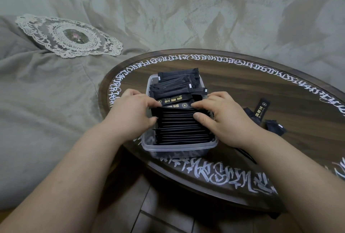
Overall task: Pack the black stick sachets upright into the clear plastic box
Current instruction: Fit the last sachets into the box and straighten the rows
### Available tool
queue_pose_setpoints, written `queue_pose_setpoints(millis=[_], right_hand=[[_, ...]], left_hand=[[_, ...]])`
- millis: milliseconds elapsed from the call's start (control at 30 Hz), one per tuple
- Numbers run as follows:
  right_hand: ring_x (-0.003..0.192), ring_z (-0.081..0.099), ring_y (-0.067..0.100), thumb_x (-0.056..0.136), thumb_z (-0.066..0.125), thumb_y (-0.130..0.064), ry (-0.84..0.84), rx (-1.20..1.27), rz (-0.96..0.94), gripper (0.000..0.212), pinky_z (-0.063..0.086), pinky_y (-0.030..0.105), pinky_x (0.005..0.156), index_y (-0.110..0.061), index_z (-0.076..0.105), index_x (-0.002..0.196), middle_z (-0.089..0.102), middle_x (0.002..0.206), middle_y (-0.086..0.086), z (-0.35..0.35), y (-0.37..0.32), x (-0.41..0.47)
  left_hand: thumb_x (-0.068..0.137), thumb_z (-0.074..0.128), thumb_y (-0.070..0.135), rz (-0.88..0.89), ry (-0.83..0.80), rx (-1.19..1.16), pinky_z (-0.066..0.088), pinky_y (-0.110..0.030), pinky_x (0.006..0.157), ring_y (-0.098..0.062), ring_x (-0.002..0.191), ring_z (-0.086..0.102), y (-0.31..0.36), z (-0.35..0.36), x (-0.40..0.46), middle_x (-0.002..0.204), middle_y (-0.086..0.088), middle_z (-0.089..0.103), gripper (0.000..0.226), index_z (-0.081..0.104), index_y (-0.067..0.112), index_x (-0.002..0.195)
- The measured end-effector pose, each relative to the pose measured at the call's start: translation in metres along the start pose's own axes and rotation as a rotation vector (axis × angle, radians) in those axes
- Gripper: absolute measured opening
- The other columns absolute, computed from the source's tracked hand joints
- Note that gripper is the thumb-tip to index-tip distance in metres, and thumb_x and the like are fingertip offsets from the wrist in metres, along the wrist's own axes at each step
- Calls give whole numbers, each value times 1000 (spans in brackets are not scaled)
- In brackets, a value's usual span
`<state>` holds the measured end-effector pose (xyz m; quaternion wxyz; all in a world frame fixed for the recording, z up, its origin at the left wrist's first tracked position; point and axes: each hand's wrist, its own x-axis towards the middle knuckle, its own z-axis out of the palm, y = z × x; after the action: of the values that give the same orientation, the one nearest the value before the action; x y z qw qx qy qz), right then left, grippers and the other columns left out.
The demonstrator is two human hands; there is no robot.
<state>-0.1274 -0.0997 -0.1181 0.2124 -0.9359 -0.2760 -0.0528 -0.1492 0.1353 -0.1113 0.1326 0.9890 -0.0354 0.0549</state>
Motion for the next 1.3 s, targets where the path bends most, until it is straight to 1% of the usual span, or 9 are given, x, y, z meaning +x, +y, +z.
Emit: queue_pose_setpoints(millis=[167, 300, 400, 500, 633, 733, 867, 1133, 1300], right_hand=[[126, 29, 12, 95, 45, -42, -37, -10, -12, 36, 23, 21, 95, -31, 57, 127, 56, 118, -12, -1, -1, 0], [128, 26, 9, 96, 46, -41, -62, 15, -2, 33, 24, 22, 98, -31, 58, 125, 56, 120, -17, -3, -2, 0], [129, 25, 10, 96, 46, -40, -79, 22, 2, 32, 25, 25, 100, -31, 58, 124, 57, 120, -17, -4, -2, 0], [128, 26, 10, 96, 45, -40, -84, 12, -4, 32, 24, 23, 99, -32, 58, 124, 55, 117, -14, -6, -1, 1], [123, 28, 10, 96, 45, -38, -70, 15, 5, 33, 27, 24, 97, -32, 59, 125, 50, 106, -13, -6, 1, 2], [122, 29, 10, 97, 46, -34, -43, 13, -1, 31, 26, 22, 94, -31, 59, 124, 52, 103, -15, -7, 0, 2], [119, 35, 5, 95, 51, -27, 43, 115, 61, 21, 40, 30, 91, -31, 61, 113, 51, 108, -10, -9, 0, 2], [113, 40, 10, 92, 56, -24, 109, 47, 32, 10, 35, 25, 82, -25, 65, 97, 59, 92, -11, -7, 2, 3], [111, 41, 10, 92, 56, -25, 49, 62, -6, 10, 35, 25, 83, -25, 66, 95, 61, 93, -12, -6, 2, 2]], left_hand=[[84, 66, 35, -29, -74, 86, 35, -44, 104, -19, 125, 32, 5, 1, 6, 128, 14, 56, 45, 55, 40, 128], [86, 65, 30, -42, -76, 111, 36, -44, 103, -20, 125, 34, 4, 2, 9, 125, 14, 58, 41, 57, 41, 125], [88, 63, 28, -48, -36, 78, 37, -41, 102, -18, 124, 37, 4, 3, 10, 109, 14, 62, 36, 60, 42, 121], [93, 56, 28, -36, 17, 64, 38, -39, 101, -16, 123, 41, 5, 1, 10, 84, 18, 49, 28, 64, 42, 116], [96, 51, 31, -10, 26, 23, 36, -43, 102, -17, 120, 42, 4, 2, 9, 108, 13, 65, 28, 64, 45, 117], [97, 49, 32, -7, 52, 3, 29, -39, 104, -12, 120, 39, 4, 2, 8, 98, 16, 56, 29, 62, 49, 117], [98, 49, 27, 60, 40, 0, 21, -36, 100, -9, 122, 36, 9, 3, 9, 99, 19, 53, 32, 62, 49, 118], [98, 46, 16, 79, -27, -136, 30, -42, 108, -10, 121, 41, 10, 0, 6, 85, 29, 39, 37, 65, 42, 115], [94, 31, 34, 24, -87, -262, 24, -41, 111, -4, 121, 35, 15, 1, 2, 102, 19, 53, 41, 59, 43, 122]])
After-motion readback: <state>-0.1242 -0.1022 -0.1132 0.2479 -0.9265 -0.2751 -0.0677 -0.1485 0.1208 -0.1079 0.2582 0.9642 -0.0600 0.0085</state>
